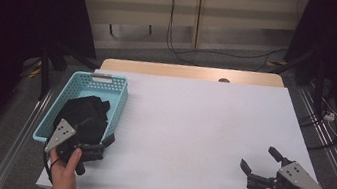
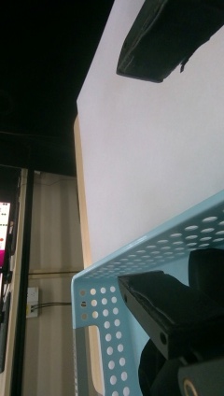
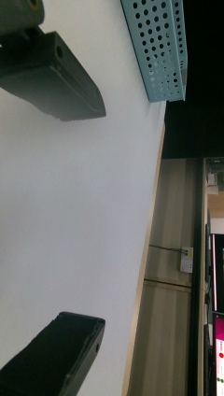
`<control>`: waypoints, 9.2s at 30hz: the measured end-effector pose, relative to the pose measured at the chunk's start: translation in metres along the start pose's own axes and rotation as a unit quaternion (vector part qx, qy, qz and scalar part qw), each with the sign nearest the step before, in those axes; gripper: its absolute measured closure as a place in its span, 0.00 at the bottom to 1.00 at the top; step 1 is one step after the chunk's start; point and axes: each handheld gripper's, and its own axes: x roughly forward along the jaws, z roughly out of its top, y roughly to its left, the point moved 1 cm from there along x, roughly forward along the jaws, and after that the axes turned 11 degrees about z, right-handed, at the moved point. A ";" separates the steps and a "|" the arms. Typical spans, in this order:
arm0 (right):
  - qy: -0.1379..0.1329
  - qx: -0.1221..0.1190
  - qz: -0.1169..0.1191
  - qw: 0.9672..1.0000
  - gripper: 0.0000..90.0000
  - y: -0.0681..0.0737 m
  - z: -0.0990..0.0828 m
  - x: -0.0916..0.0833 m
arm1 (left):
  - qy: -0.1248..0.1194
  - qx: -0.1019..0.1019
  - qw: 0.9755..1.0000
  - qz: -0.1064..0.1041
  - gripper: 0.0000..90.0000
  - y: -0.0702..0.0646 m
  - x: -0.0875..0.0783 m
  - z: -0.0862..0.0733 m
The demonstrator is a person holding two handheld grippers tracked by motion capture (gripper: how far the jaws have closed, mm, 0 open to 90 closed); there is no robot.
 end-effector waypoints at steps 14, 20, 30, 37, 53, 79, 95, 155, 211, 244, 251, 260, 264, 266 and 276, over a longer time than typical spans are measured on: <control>0.003 0.000 0.011 1.000 0.01 0.002 0.001 0.003 | -0.005 -0.002 1.000 0.001 0.02 0.003 -0.002 0.004; 0.003 0.003 0.009 1.000 0.02 0.000 0.000 0.001 | -0.012 -0.002 1.000 -0.001 0.02 0.001 -0.002 0.010; 0.008 0.000 0.013 1.000 0.02 0.002 0.000 -0.002 | -0.019 -0.006 1.000 -0.012 0.02 0.001 0.008 0.029; 0.005 0.007 0.006 1.000 0.02 -0.001 -0.001 -0.006 | -0.021 0.002 1.000 -0.018 0.02 -0.001 0.014 0.042; 0.003 0.006 0.014 1.000 0.02 0.000 0.002 -0.004 | -0.008 -0.003 1.000 -0.017 0.02 0.011 0.025 0.055; 0.015 0.004 0.024 1.000 0.02 -0.001 -0.001 -0.003 | 0.006 -0.004 1.000 -0.003 0.02 0.039 0.040 0.073; 0.016 0.004 0.025 1.000 0.02 0.000 0.000 -0.005 | 0.043 0.013 0.998 0.036 0.03 0.072 0.052 0.075; 0.028 0.002 0.039 0.999 0.02 0.002 -0.004 -0.005 | 0.338 0.050 0.935 0.096 0.03 0.130 0.109 -0.011; 0.033 -0.003 0.051 0.998 0.02 0.005 -0.003 -0.002 | 0.361 -0.004 0.928 0.088 0.76 0.114 0.110 -0.005; 0.029 -0.001 0.040 0.999 0.02 0.003 -0.004 -0.004 | 0.370 -0.040 0.922 0.105 0.88 0.112 0.118 0.032; 0.030 0.003 0.040 0.999 0.02 0.002 -0.004 -0.004 | 0.363 -0.045 0.925 0.106 0.88 0.116 0.116 0.036; 0.034 0.000 0.045 0.998 0.02 0.003 -0.005 -0.004 | 0.360 -0.001 0.922 0.144 0.37 0.122 0.120 0.000; 0.034 0.000 0.045 0.998 0.02 0.002 -0.005 -0.004 | 0.367 -0.014 0.918 0.151 0.15 0.124 0.121 -0.006; 0.034 0.000 0.047 0.998 0.02 0.002 -0.005 -0.004 | 0.370 -0.005 0.917 0.149 0.12 0.123 0.121 -0.007; 0.033 0.000 0.050 0.998 0.02 0.004 -0.004 -0.002 | 0.364 0.003 0.919 0.152 0.13 0.113 0.123 -0.009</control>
